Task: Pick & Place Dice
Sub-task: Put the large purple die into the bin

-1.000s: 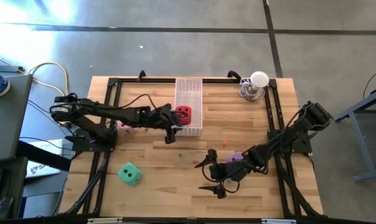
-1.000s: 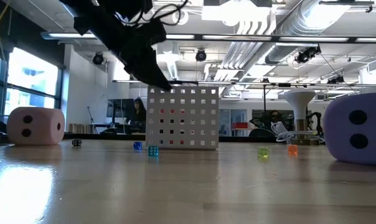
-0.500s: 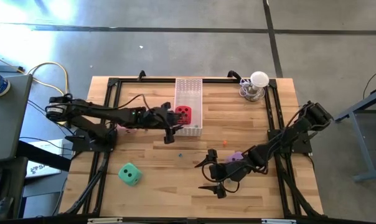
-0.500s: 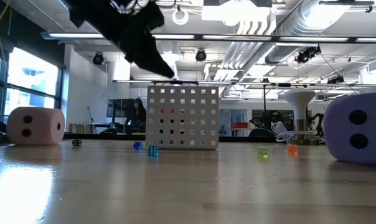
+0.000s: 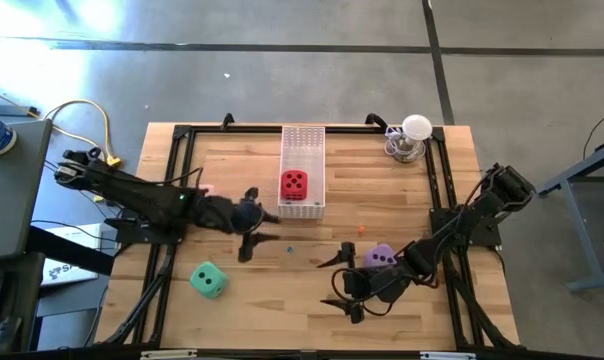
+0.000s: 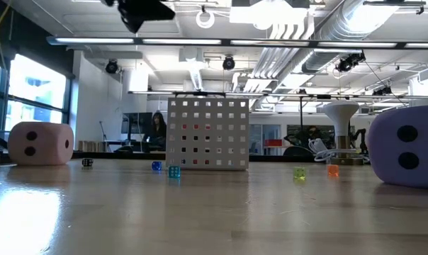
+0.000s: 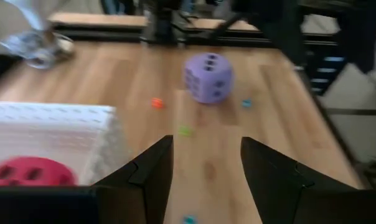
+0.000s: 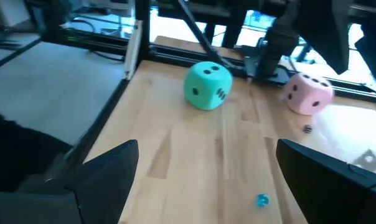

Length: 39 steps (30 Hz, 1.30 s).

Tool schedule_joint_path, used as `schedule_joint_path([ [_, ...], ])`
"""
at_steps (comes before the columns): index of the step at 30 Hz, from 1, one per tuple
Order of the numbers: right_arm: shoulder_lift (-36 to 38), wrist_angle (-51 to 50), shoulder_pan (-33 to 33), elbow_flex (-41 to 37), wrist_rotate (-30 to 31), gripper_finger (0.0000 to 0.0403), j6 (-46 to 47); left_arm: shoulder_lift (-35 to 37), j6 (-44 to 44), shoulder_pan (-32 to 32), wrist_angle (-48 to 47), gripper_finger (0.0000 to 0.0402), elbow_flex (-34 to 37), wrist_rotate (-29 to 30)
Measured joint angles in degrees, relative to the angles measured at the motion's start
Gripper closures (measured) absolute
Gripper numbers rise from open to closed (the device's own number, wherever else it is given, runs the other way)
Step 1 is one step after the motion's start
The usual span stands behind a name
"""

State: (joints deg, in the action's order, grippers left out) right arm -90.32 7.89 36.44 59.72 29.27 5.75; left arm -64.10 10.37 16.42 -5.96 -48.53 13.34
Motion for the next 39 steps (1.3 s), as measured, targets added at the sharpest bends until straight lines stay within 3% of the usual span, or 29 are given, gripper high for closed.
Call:
schedule_joint_path([
  [5, 0.0, 1.07, -0.13, 0.0, -3.95, 0.0031, -2.05, -0.85, 1.69, 5.92, -0.69, 0.0221, 0.0, 0.0],
  [11, 0.0, 3.87, -0.16, 0.0, -4.19, 0.0031, -7.41, -2.52, 1.7, 11.29, -0.61, 0.0221, 0.0, -0.07],
  [16, 0.0, 4.8, -0.16, 0.0, -4.76, 0.0031, -5.09, -3.79, 1.68, 13.55, -0.48, 0.0221, 0.0, -0.05],
  [21, 0.0, 4.25, -0.17, 0.0, -9.82, 0.003, -2.4, -4.19, 1.68, 13.91, -0.35, 0.0221, -0.02, -0.04],
  [34, 0.0, 4.47, -0.03, 0.0, -9.47, 0.0004, -2.26, -4.31, 4.59, 13.88, -0.44, 0.0221, -0.04, 0.04],
  [39, 0.31, 3.89, 1.0, 0.0, -3.49, 0.0005, -7.44, -4.31, 4.7, 13.88, -0.45, 0.0221, -0.04, 0.02],
])
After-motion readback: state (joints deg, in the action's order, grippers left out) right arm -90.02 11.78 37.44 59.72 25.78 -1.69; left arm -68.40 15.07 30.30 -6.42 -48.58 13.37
